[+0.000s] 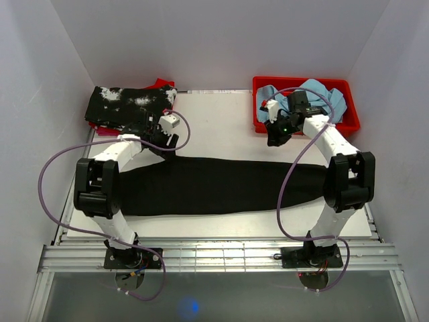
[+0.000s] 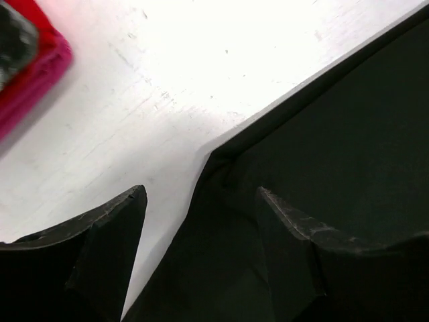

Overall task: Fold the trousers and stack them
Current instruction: Fold the trousers

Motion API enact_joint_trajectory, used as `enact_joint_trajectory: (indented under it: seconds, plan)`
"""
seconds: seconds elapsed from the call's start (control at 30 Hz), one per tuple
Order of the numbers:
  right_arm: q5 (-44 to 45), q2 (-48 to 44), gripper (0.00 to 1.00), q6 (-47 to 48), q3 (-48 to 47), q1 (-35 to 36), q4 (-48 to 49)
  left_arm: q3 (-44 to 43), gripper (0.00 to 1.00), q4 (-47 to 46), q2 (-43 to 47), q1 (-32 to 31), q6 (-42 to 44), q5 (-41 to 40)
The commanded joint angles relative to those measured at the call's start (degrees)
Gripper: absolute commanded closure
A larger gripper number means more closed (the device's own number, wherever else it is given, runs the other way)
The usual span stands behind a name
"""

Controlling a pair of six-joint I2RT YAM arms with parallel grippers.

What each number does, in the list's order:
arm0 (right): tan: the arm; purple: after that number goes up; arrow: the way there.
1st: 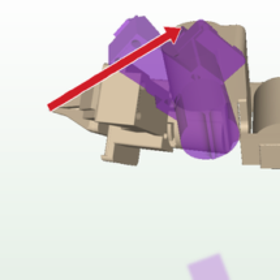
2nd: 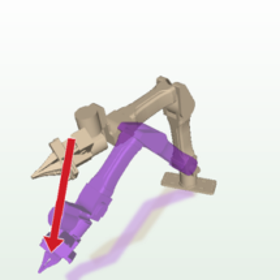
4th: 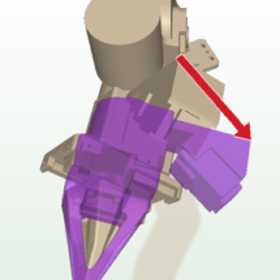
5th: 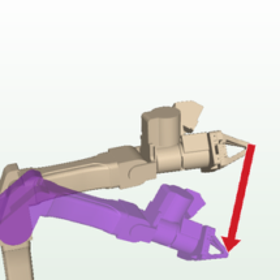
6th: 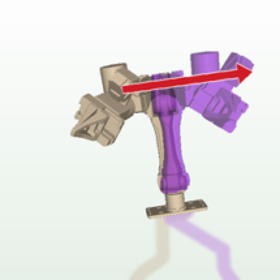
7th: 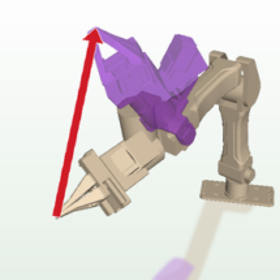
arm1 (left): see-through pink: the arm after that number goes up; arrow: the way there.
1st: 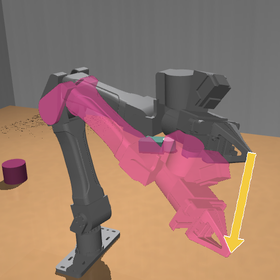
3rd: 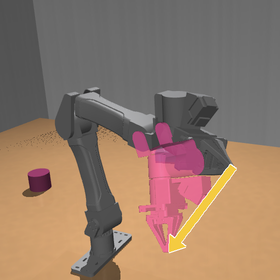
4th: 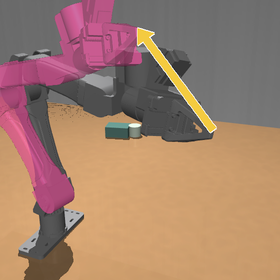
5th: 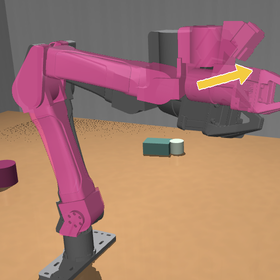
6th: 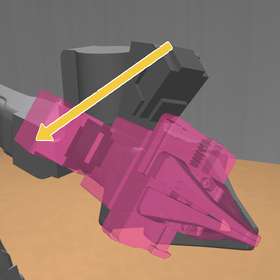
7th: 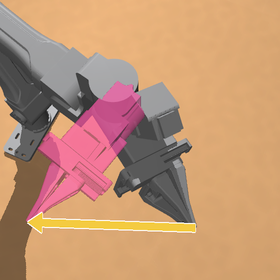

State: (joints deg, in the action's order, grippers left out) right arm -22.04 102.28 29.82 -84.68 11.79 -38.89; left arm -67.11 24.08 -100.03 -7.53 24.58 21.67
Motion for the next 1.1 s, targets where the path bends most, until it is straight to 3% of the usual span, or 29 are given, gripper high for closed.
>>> enact_joint_trajectory:
  seconds: [0.0,0.07,0.17,0.33,0.43,0.63,0.73,0.9,0.97,1.07]
  plan:
    - [-3.8,-1.5,0.76,5.3,2.8,-4.1,-9.7,0.3,0.23,2.8,8.4,-0.1,0.1,1.1]
    - [-4.7,-0.7,0.74,6.5,3.7,-5.5,-12.6,0.0,0.23,8.7,9.6,0.4,-0.6,0.5]
    - [-5.2,1.4,0.73,6.7,5.3,-6.6,-13.5,-0.7,0.23,18.7,9.2,5.1,-0.5,5.8]
    - [-4.3,5.2,0.7,4.3,7.4,-8.9,-11.7,-1.4,0.26,30.4,4.2,17.0,0.6,5.9]
    - [-1.7,7.5,0.69,2.9,8.0,-10.9,-10.3,0.0,0.27,30.9,2.5,21.0,0.8,2.5]
    - [-1.8,9.7,0.65,0.4,5.7,-14.3,-10.6,-0.9,0.28,25.7,-3.4,21.1,-1.0,-3.2]
    - [-4.1,8.6,0.55,-0.7,-0.3,-14.9,-12.0,-4.1,0.29,25.1,-9.0,21.1,-3.6,-3.5]
    - [-11.1,5.7,0.25,-3.5,-11.1,-21.6,-18.8,-7.2,0.29,24.3,-10.1,21.0,-5.0,-1.1]
    - [-11.8,2.9,0.11,-4.2,-10.7,-25.7,-19.6,-7.2,0.29,24.3,-10.1,21.1,-5.2,-0.3]
    - [-8.3,-0.1,0.05,-2.3,-5.6,-31.2,-20.7,-7.2,0.28,23.8,-9.7,21.0,-5.1,0.0]
